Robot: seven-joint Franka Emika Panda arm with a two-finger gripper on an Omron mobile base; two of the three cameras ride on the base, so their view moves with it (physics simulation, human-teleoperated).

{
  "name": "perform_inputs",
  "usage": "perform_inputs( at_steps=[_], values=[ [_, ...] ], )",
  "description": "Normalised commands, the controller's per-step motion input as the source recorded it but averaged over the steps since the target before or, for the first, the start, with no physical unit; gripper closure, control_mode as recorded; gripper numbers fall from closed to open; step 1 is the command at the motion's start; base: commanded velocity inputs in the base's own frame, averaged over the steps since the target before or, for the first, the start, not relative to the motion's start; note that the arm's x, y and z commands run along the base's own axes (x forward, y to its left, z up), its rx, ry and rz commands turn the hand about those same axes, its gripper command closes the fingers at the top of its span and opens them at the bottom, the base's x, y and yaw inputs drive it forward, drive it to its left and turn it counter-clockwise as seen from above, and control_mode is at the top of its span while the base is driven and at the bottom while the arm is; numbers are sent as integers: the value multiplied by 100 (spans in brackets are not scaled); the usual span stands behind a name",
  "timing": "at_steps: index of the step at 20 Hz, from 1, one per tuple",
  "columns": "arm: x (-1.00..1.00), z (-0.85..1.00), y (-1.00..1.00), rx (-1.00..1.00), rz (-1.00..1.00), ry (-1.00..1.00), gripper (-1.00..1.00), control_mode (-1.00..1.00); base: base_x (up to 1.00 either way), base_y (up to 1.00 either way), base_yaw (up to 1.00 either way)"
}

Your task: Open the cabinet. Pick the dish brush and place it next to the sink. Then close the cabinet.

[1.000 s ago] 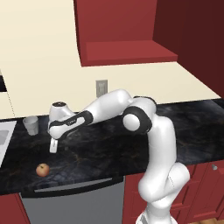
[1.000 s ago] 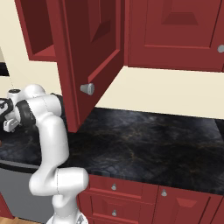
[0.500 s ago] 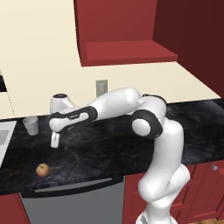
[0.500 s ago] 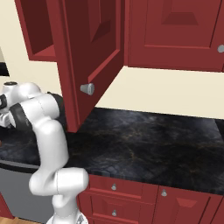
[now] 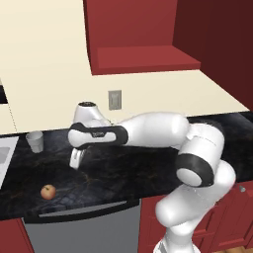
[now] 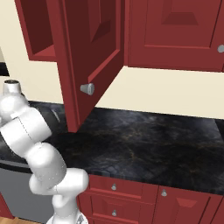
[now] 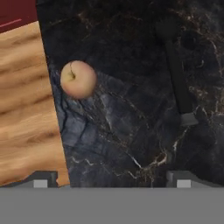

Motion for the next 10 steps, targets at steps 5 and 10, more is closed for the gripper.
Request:
perform_inputs(
  at_steps=[5, 10],
  values=[
    [-66, 24, -54, 6, -22, 0, -100, -100, 0, 0, 0],
    [-21, 37, -55, 0, -18, -1, -100, -100, 0, 0, 0]
  ],
)
